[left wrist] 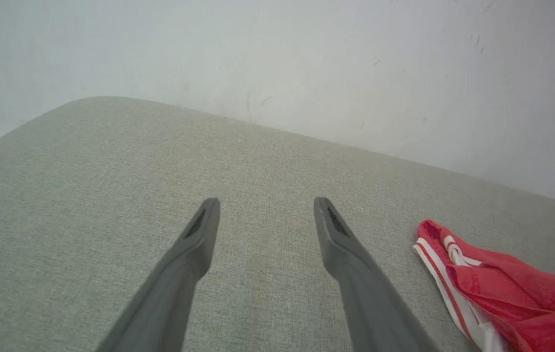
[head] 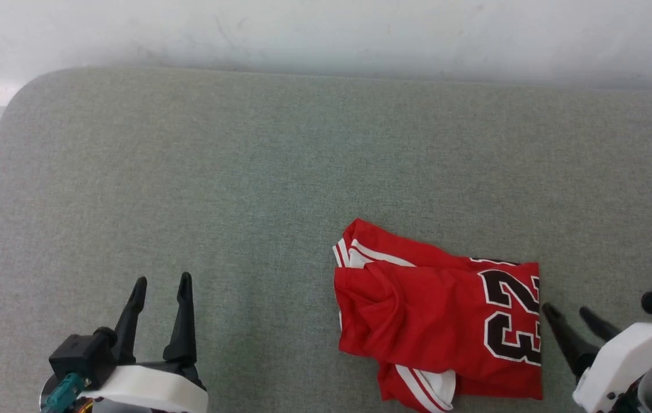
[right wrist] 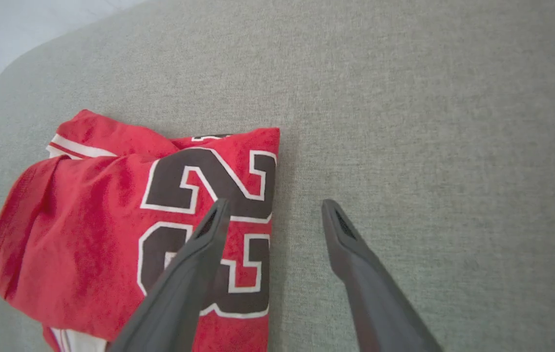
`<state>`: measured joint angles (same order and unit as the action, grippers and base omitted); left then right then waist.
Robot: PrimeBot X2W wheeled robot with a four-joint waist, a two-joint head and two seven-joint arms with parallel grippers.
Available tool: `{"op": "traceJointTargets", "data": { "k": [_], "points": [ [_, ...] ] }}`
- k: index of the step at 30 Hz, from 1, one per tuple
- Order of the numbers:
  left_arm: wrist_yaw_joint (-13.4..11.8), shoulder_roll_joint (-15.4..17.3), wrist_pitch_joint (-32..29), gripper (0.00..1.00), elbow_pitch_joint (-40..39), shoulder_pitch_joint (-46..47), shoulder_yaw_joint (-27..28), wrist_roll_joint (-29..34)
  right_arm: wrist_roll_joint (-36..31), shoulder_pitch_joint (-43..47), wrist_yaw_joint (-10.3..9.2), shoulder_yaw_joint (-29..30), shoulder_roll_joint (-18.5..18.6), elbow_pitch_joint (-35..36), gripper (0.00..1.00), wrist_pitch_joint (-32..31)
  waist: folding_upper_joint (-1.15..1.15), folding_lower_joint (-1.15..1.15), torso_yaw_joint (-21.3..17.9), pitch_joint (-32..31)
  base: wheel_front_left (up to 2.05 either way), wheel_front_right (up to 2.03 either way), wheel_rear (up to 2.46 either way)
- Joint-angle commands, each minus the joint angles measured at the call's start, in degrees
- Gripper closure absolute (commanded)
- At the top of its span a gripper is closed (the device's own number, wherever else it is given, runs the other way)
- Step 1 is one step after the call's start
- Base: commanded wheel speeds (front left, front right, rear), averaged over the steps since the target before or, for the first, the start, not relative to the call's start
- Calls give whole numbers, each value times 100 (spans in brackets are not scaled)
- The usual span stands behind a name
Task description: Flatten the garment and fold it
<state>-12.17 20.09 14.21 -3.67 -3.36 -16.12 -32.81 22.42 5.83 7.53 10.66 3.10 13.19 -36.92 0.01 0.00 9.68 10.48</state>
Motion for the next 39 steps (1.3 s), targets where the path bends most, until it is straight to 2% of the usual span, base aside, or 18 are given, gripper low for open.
{"op": "traceJointTargets", "data": {
  "k": [1,5,11,12,13,14,15,19,25,30,38,39],
  "points": [
    [5,35,13,0,-11,2,10,-40,234,42,-4,-34,-20,-205,0,104,-1,0,-24,24,0,0,0],
    [16,75,-42,0,-18,40,-16,-35,516,-31,-4,-198,-21,-795,0,185,-1,0,24,2,0,0,0],
    [-1,151,-123,0,-68,24,-41,-16,567,-295,-4,-425,-22,-1562,0,235,-1,0,133,-37,0,0,0],
    [-7,161,-134,0,-77,15,-45,-14,557,-347,-4,-433,-22,-1685,11,236,-1,0,143,-39,0,0,0],
    [-9,169,-146,0,-84,11,-54,-11,526,-403,-4,-435,-22,-1805,59,244,-1,0,155,-45,0,0,0],
    [-9,174,-159,0,-93,9,-67,-7,506,-459,-4,-410,-22,-1918,90,271,-1,0,168,-48,0,0,0],
    [-8,179,-172,0,-109,15,-84,0,472,-522,-4,-372,-22,-2019,100,310,-1,0,177,-48,0,0,0],
    [-26,204,-207,0,-205,39,-105,22,166,-794,-4,-315,-22,-2145,100,528,-1,0,129,-84,0,0,0],
    [-64,280,-237,0,-403,75,-86,63,-394,-1281,-4,-114,38,-1824,100,497,-1,0,-142,-61,0,0,0],
    [-93,342,-255,0,-532,153,-47,91,-935,-1795,-4,-75,592,-1436,100,226,-1,0,-462,149,0,0,0],
    [-33,464,-208,0,-717,628,25,227,-1585,-2479,-4,109,1881,-1186,100,-273,-1,0,-882,932,0,0,0],
    [-33,464,-208,0,-717,628,25,227,-1585,-2479,-4,109,1881,-1186,100,-273,-1,0,-882,932,0,0,0]
  ]
}}
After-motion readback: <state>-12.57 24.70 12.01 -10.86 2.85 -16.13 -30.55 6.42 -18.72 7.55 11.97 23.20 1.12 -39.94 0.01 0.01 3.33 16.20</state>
